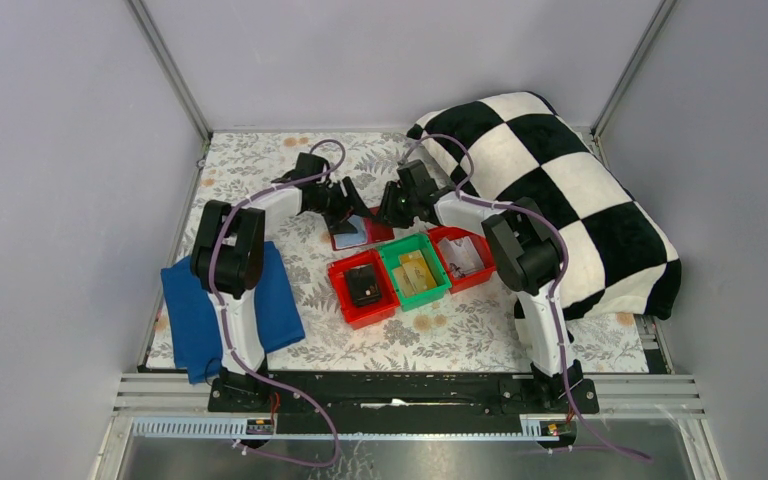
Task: Take the credit cards out of the card holder
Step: Open the card holder at the center of the board.
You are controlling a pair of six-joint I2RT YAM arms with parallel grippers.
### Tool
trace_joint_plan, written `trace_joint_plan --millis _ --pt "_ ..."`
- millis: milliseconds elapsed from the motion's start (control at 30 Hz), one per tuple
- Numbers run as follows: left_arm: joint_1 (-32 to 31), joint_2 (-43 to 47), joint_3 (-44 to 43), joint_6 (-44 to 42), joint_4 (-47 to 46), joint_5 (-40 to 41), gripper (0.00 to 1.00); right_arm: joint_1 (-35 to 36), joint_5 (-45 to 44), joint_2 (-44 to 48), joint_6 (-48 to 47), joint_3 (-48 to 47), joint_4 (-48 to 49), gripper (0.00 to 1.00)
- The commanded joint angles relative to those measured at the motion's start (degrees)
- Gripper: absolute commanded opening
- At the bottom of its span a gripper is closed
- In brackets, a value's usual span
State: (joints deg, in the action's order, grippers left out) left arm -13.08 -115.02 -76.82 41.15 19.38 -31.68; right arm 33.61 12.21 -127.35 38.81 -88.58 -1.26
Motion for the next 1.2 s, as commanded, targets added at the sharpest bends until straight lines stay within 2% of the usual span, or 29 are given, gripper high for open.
trace_joint_plan --millis 0,300,467,700,1167 --pt "-2.4 0.5 1.1 5.8 -9.0 -3.4 0.68 0.2 3.1 1.6 1.8 3.0 -1.3 0.42" --pt "-3.7 -0.7 -2.6 6.3 -8.6 -2.8 0.68 -1.0 -0.3 7.0 -0.5 5.3 -2.5 0.43" --pt "-3.7 -2.9 -6.5 6.0 -6.5 -2.6 0.68 -1.9 -1.8 12.4 -4.2 7.1 -4.0 0.48" --pt "-4.8 -2.6 -6.8 6.7 -7.3 -1.7 0.68 -3.0 -4.0 18.7 -5.8 11.3 -3.2 0.50" --pt "-8.8 -11.6 -11.6 9.1 -9.2 -4.3 0.67 -6.8 -3.0 23.1 -5.8 15.4 -1.5 0.39"
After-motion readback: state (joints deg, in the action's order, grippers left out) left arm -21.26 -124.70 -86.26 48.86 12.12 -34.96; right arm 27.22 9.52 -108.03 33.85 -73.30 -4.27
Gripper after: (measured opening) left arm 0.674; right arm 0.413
